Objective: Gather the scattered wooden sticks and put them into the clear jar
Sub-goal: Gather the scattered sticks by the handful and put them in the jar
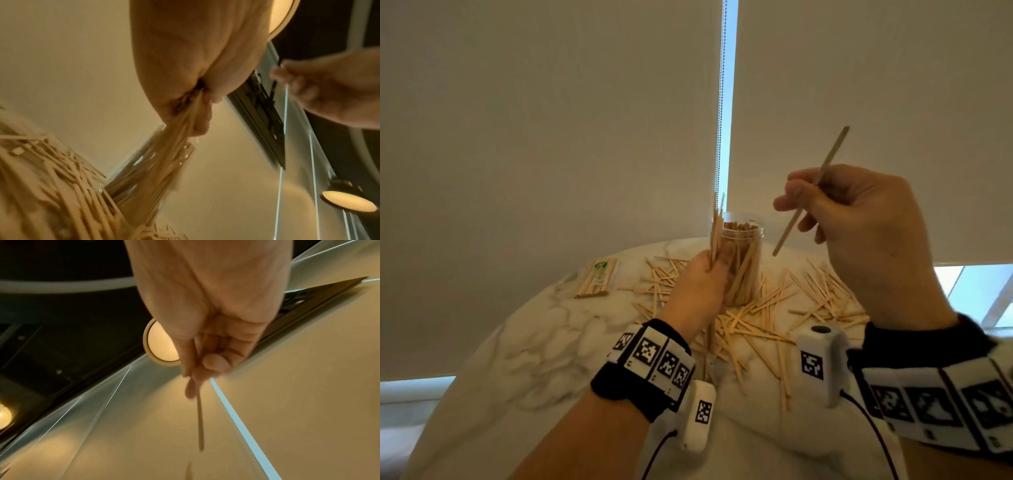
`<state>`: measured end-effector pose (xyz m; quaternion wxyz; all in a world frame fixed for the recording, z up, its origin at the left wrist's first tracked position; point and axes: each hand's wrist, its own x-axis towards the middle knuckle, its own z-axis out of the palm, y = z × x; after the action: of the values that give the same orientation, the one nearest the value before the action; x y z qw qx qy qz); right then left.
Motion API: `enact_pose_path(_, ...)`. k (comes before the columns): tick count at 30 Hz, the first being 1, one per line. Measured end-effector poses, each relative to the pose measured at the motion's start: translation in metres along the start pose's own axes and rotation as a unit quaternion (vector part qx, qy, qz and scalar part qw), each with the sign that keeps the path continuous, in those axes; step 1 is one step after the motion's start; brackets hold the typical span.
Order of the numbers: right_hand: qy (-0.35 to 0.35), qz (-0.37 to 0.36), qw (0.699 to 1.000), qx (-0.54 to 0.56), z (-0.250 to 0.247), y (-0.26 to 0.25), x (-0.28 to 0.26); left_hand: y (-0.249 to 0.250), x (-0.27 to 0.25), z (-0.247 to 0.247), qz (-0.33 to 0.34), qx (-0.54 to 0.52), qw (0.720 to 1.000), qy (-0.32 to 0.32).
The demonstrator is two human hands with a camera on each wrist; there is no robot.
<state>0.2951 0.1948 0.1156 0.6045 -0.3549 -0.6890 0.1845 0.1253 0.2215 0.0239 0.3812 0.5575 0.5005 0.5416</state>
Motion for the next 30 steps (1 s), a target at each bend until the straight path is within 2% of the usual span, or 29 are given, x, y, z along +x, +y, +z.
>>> enact_pose_path(1, -0.018, 0.029, 0.999, -0.009, -0.005, 0.002, 0.001, 0.000, 0.002, -0.003, -0.022, -0.073, 0.997, 0.010)
enact_pose_path(3, -0.097, 0.109, 0.989, -0.024, -0.005, 0.008, -0.001, 0.002, 0.004, -0.006, -0.030, -0.187, 0.982, 0.022)
enact_pose_path(5, -0.167, 0.150, 0.973, -0.061, 0.006, 0.013, -0.007, 0.005, 0.005, -0.007, -0.019, -0.226, 0.973, 0.033)
enact_pose_path(9, -0.228, 0.099, 0.958, -0.143, 0.036, 0.023, -0.017, 0.014, 0.000, 0.000, -0.028, -0.222, 0.975, 0.014)
enact_pose_path(12, -0.242, 0.067, 0.951, -0.183, 0.051, 0.030, -0.023, 0.014, -0.006, 0.005, -0.027, -0.223, 0.974, -0.006)
enact_pose_path(15, -0.224, 0.054, 0.955, -0.185, 0.053, 0.032, -0.024, 0.013, -0.005, 0.002, -0.021, -0.221, 0.975, 0.030)
enact_pose_path(17, -0.221, 0.054, 0.955, -0.189, 0.052, 0.032, -0.025, 0.011, -0.002, -0.001, -0.022, -0.229, 0.969, 0.085)
enact_pose_path(19, -0.275, 0.080, 0.930, -0.231, 0.053, 0.032, -0.027, 0.011, 0.002, -0.006, -0.024, -0.266, 0.952, 0.146)
enact_pose_path(22, -0.418, 0.144, 0.857, -0.265, 0.058, 0.033, -0.032, 0.015, 0.006, -0.016, 0.012, -0.329, 0.921, 0.207)
enact_pose_path(23, -0.449, 0.154, 0.842, -0.255, 0.061, 0.032, -0.033, 0.017, 0.006, -0.019, 0.032, -0.346, 0.912, 0.217)
enact_pose_path(24, -0.464, 0.162, 0.840, -0.231, 0.063, 0.032, -0.035, 0.019, 0.007, -0.020, 0.048, -0.361, 0.905, 0.220)
enact_pose_path(27, -0.441, 0.201, 0.867, -0.118, 0.071, 0.034, -0.038, 0.022, 0.009, -0.020, 0.059, -0.399, 0.895, 0.193)
enact_pose_path(30, -0.385, 0.170, 0.900, -0.113, 0.071, 0.037, -0.036, 0.018, 0.011, -0.020, 0.045, -0.409, 0.901, 0.136)
